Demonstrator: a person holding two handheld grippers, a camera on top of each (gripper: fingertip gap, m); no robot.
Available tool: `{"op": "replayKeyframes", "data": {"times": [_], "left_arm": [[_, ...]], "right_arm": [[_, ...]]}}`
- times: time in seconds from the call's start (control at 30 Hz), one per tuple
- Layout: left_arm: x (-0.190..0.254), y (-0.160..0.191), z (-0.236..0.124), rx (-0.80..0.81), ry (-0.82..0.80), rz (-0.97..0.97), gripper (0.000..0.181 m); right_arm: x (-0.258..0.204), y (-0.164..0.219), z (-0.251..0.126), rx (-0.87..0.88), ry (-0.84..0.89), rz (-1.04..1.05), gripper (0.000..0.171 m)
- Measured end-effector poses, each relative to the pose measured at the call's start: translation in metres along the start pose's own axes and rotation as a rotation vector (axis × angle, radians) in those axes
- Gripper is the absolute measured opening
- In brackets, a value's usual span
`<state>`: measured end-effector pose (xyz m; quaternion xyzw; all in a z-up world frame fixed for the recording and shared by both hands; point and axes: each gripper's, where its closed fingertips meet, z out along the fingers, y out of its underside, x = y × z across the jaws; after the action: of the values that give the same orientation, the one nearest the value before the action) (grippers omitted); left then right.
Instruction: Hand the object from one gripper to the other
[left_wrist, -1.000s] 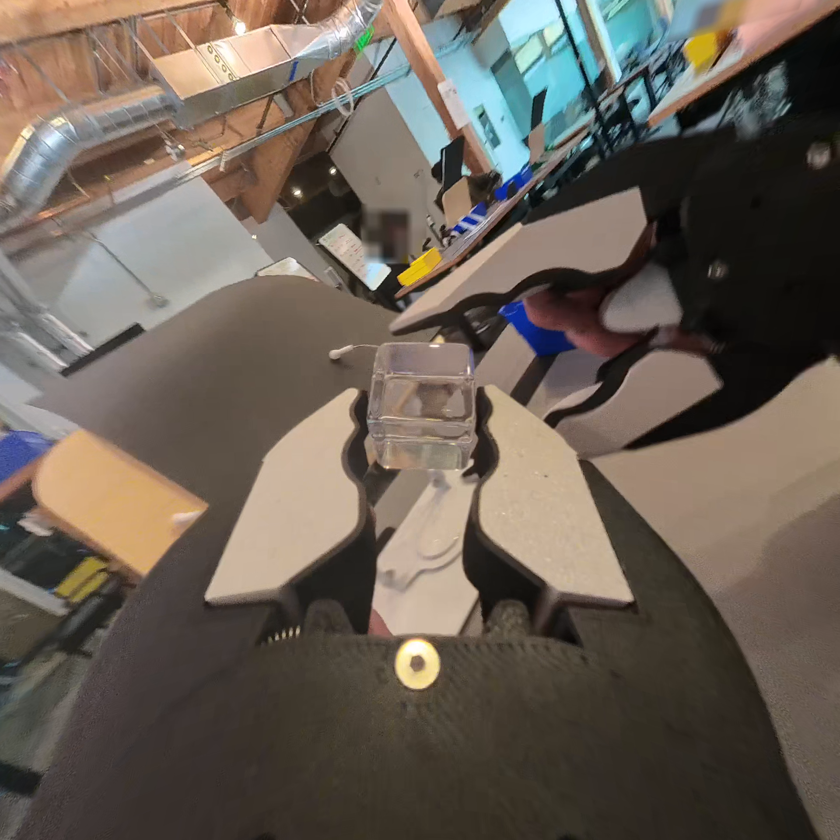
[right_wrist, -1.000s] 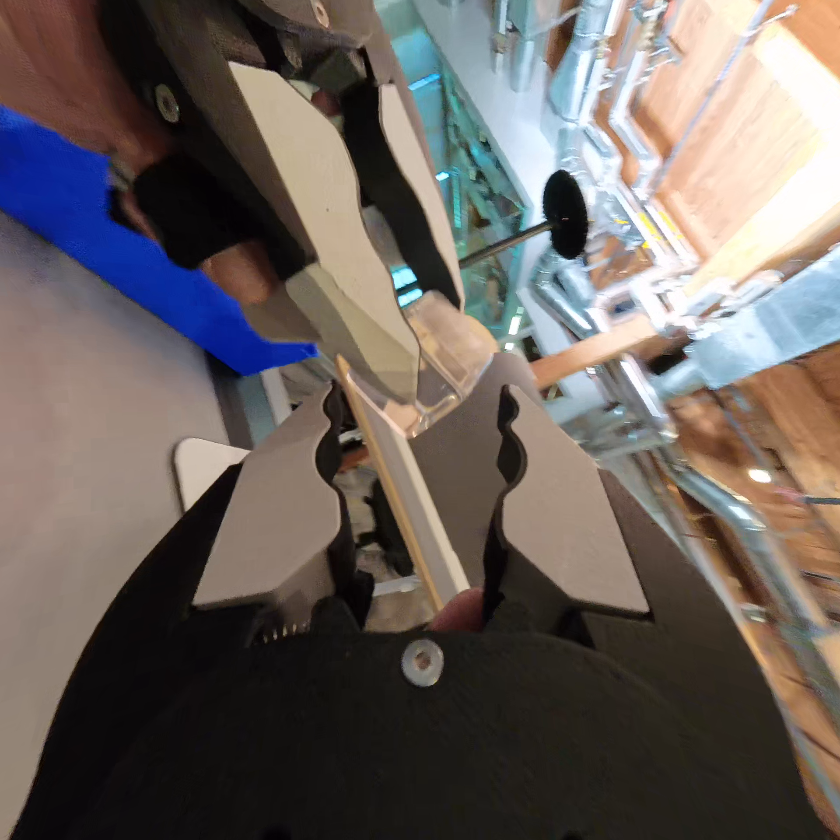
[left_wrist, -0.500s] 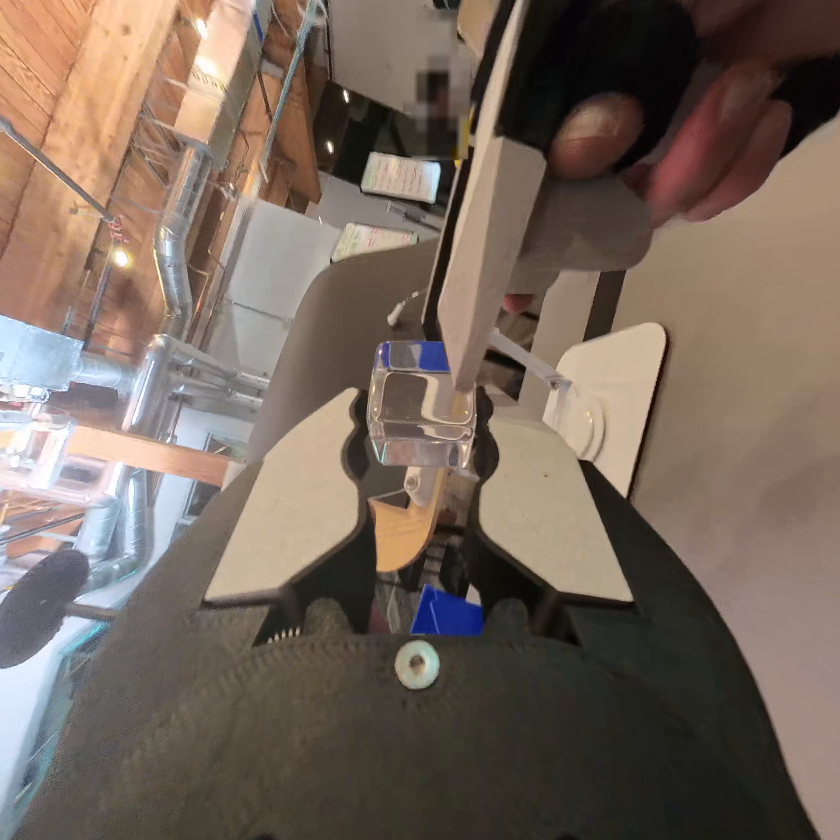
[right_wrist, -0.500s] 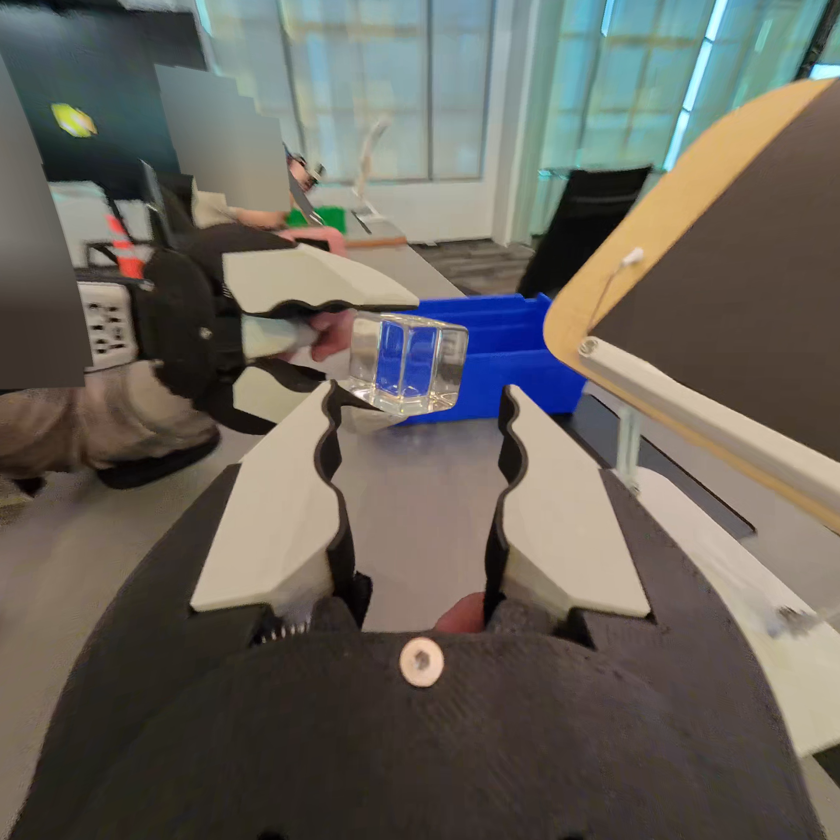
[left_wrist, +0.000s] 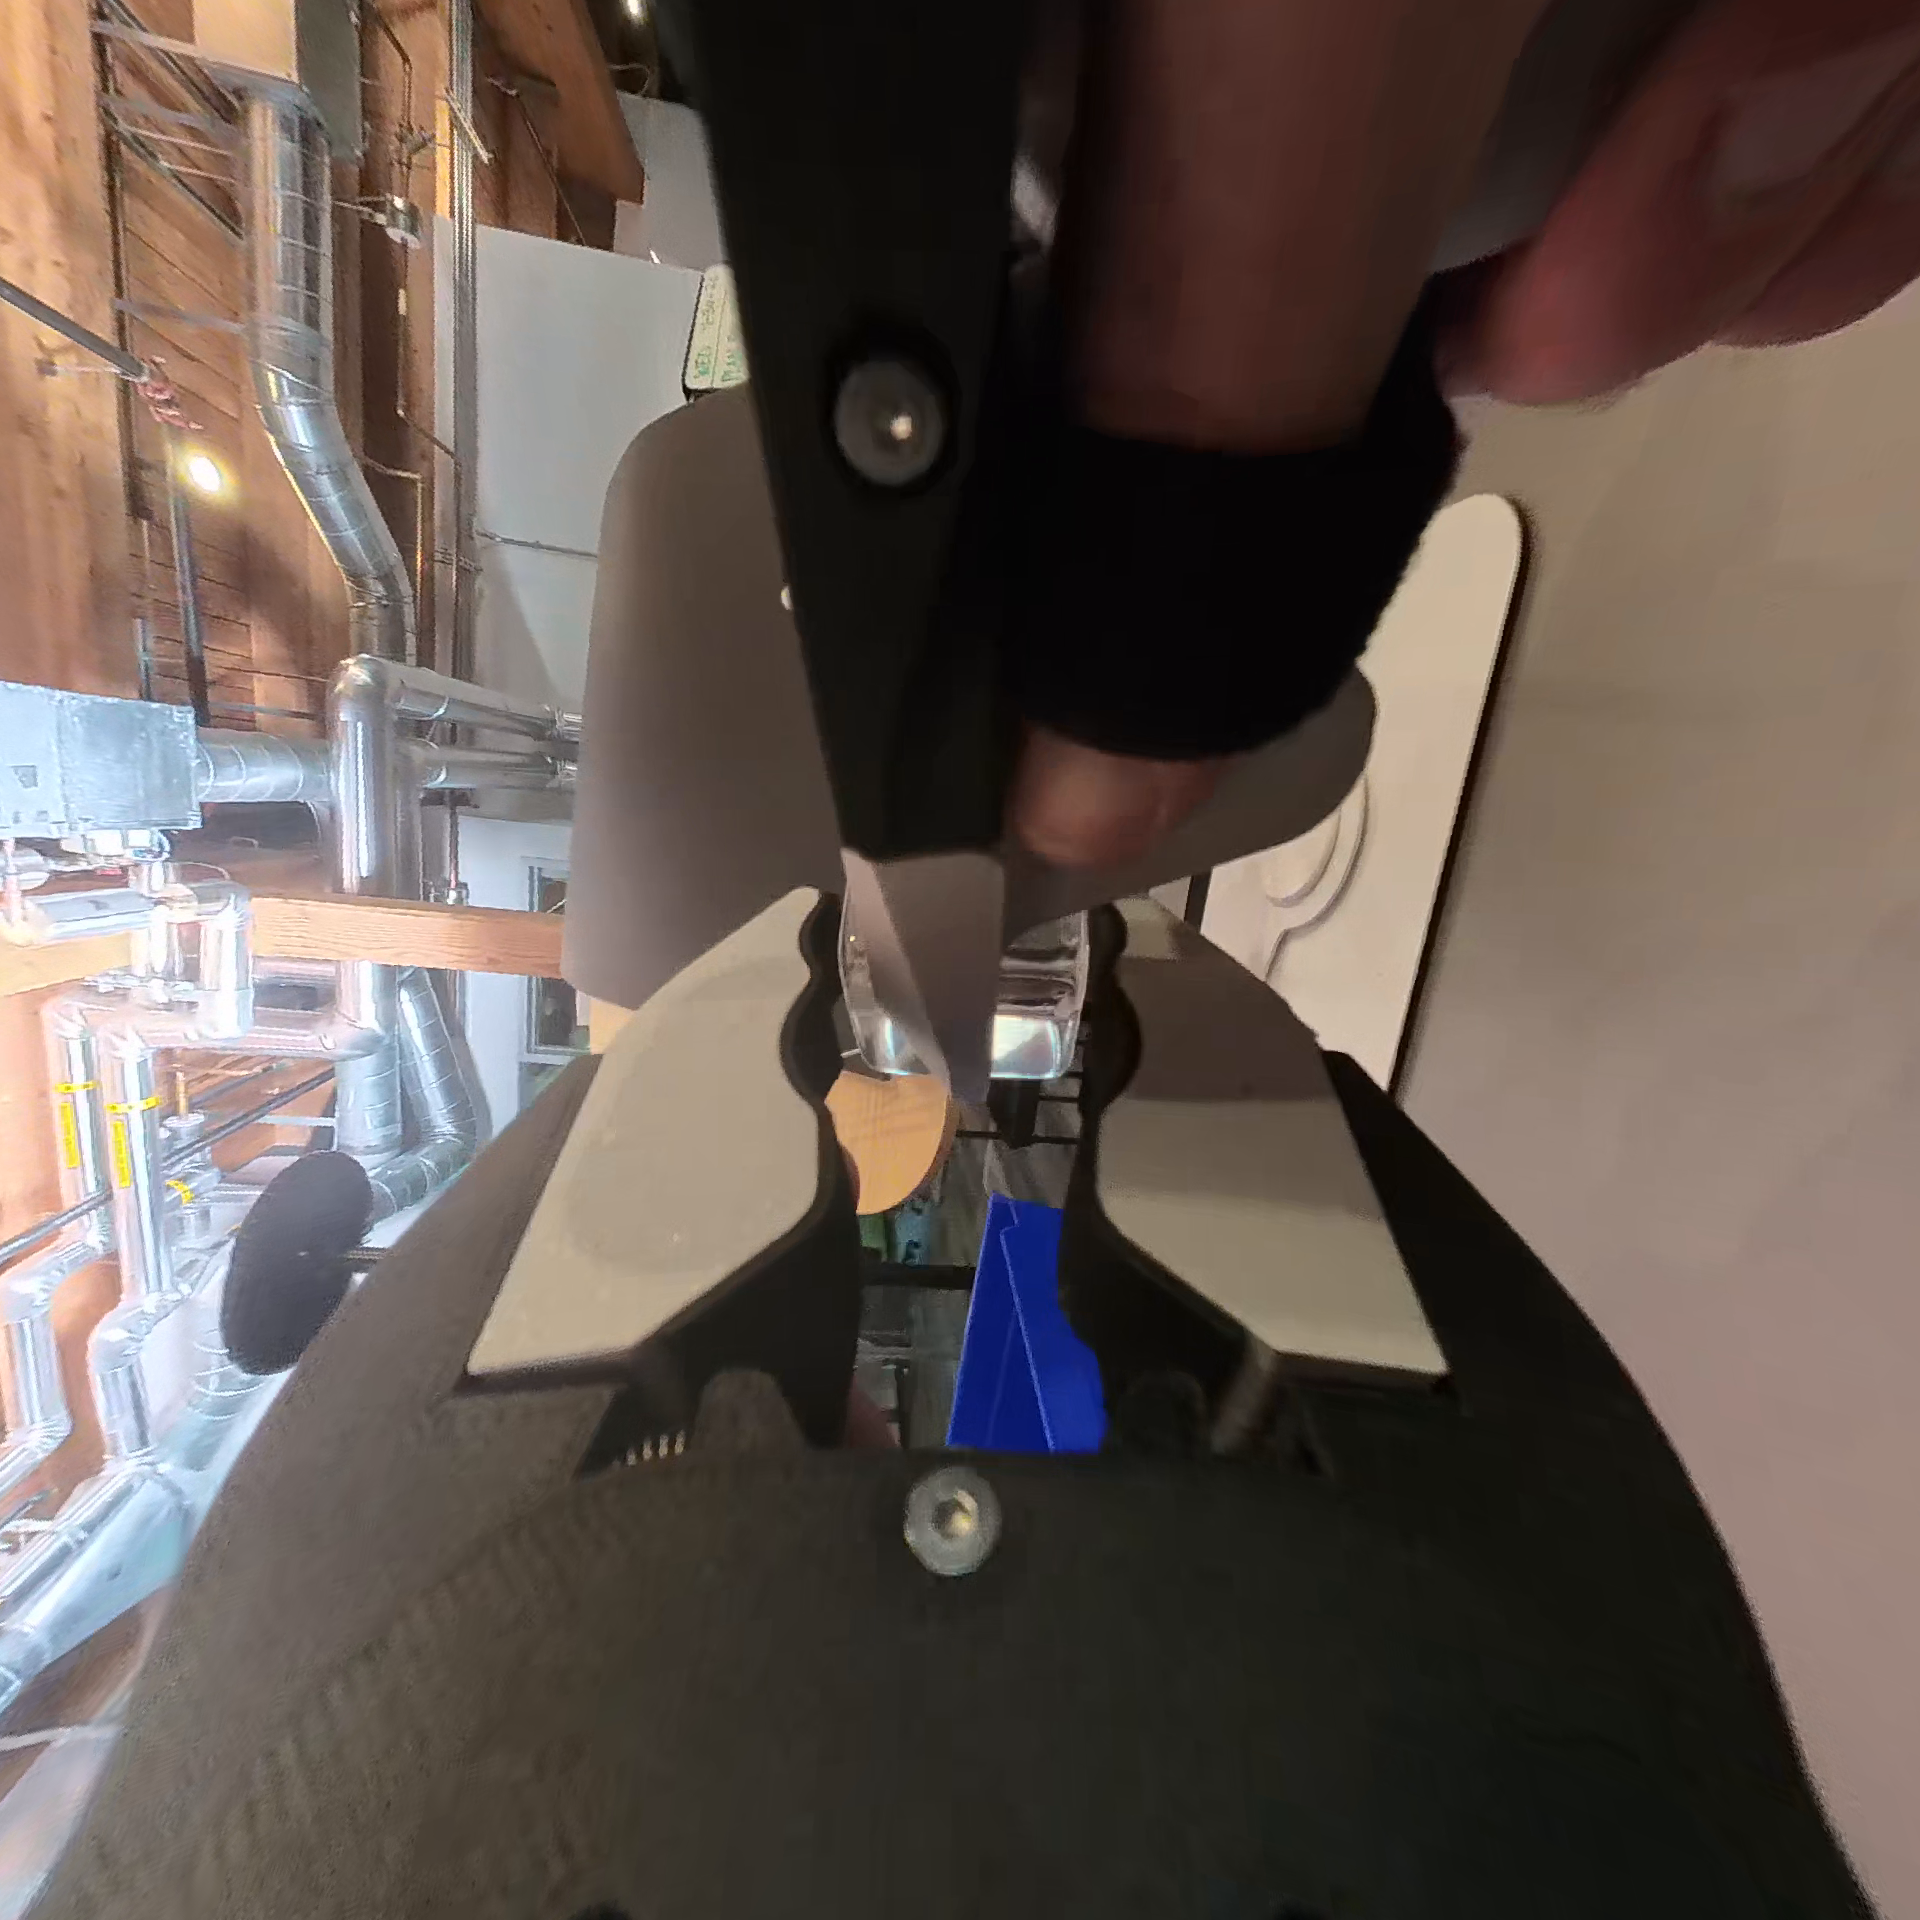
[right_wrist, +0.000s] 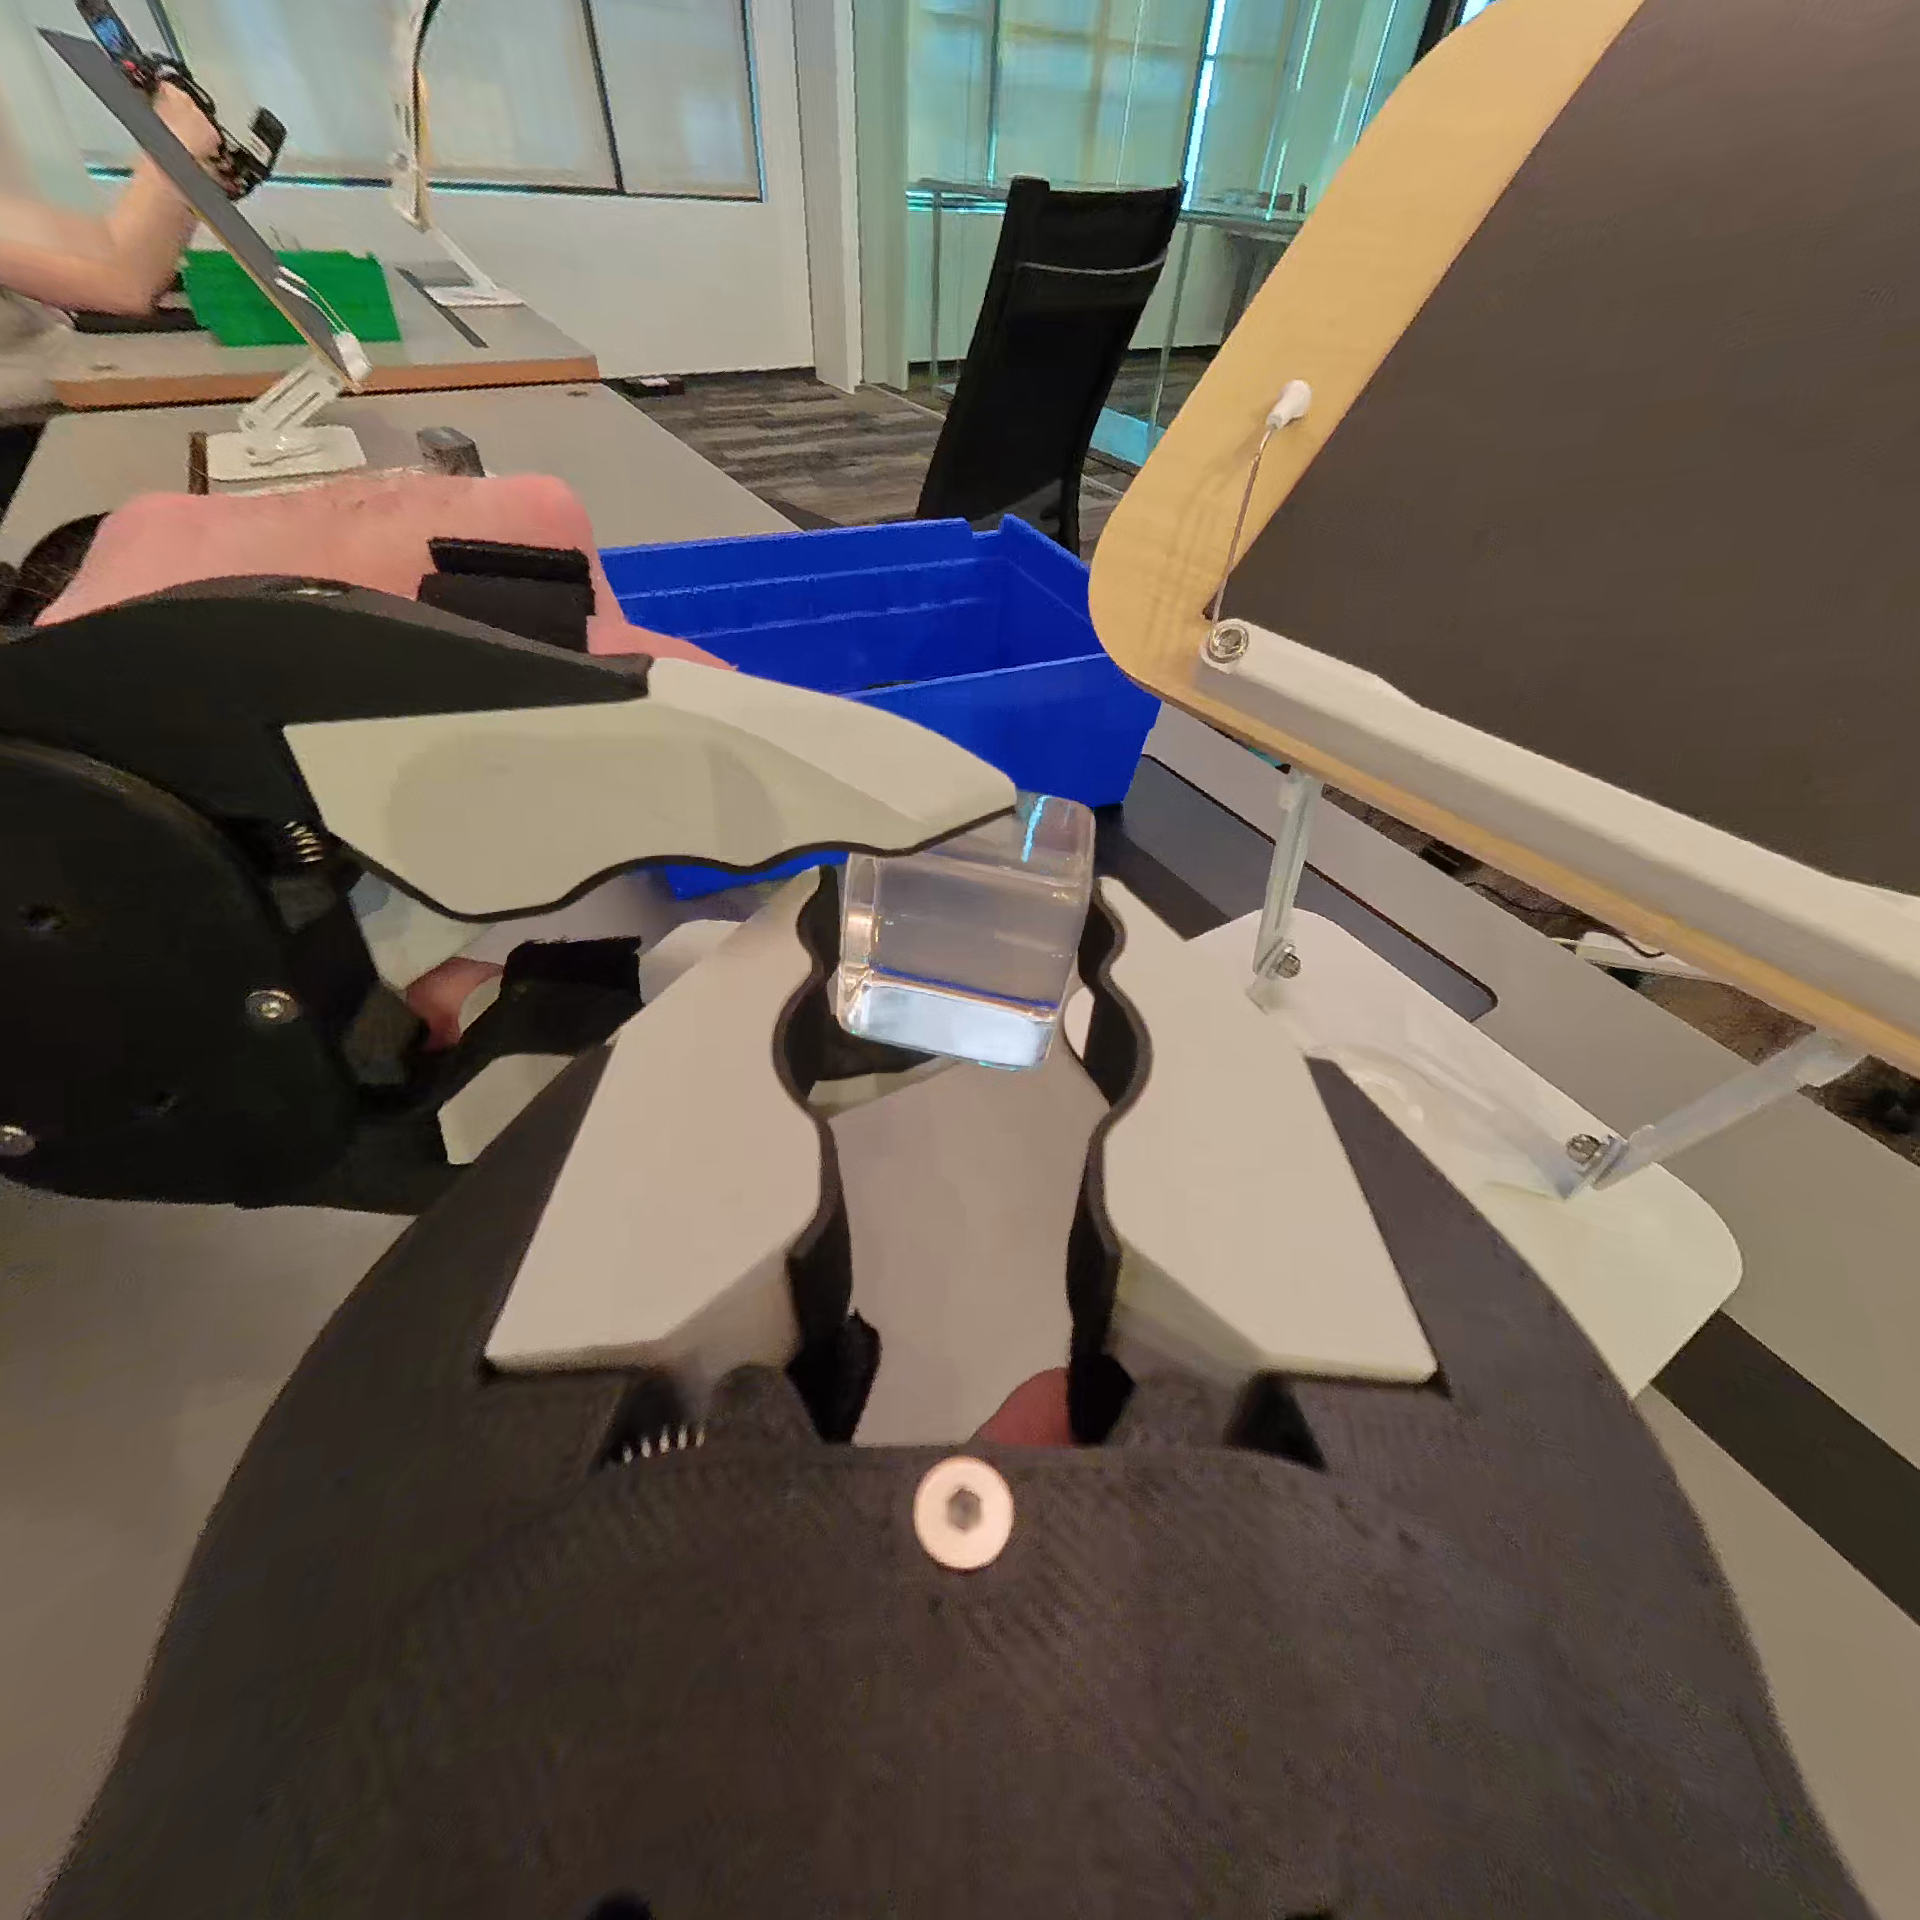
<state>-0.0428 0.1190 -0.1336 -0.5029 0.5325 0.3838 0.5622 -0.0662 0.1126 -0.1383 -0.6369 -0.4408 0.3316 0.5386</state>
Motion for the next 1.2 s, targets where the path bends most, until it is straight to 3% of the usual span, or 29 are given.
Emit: {"op": "replayKeyframes", "data": {"times": [0.17, 0.3, 0.43, 0.57, 0.83, 1.07, 1.1, 1.2], "left_arm": [[-0.002, -0.004, -0.001, 0.030, -0.001, -0.002, 0.044], [-0.004, -0.009, -0.010, 0.133, 0.135, -0.159, 0.056], [-0.020, -0.018, -0.028, 0.314, 0.328, -0.502, 0.063], [-0.039, -0.021, -0.042, 0.504, 0.513, -0.880, 0.061], [-0.018, -0.042, -0.053, 0.701, 0.892, -1.223, 0.064], [-0.016, -0.045, -0.053, 0.756, 0.880, -1.243, 0.050], [-0.017, -0.044, -0.052, 0.757, 0.871, -1.247, 0.042], [-0.019, -0.043, -0.053, 0.786, 0.869, -1.261, 0.041]], "right_arm": [[-0.001, -0.003, -0.002, 0.045, -0.056, 0.022, 0.042], [-0.002, -0.009, -0.008, 0.097, -0.185, 0.094, 0.042], [-0.006, -0.023, -0.026, 0.199, -0.382, 0.121, 0.042], [-0.012, -0.027, -0.043, 0.239, -0.484, 0.022, 0.042], [-0.036, -0.033, -0.063, 0.312, -0.644, -0.032, 0.042], [-0.038, -0.031, -0.063, 0.310, -0.674, 0.006, 0.042], [-0.039, -0.032, -0.064, 0.314, -0.688, 0.012, 0.042], [-0.041, -0.033, -0.064, 0.322, -0.696, 0.029, 0.042]]}}
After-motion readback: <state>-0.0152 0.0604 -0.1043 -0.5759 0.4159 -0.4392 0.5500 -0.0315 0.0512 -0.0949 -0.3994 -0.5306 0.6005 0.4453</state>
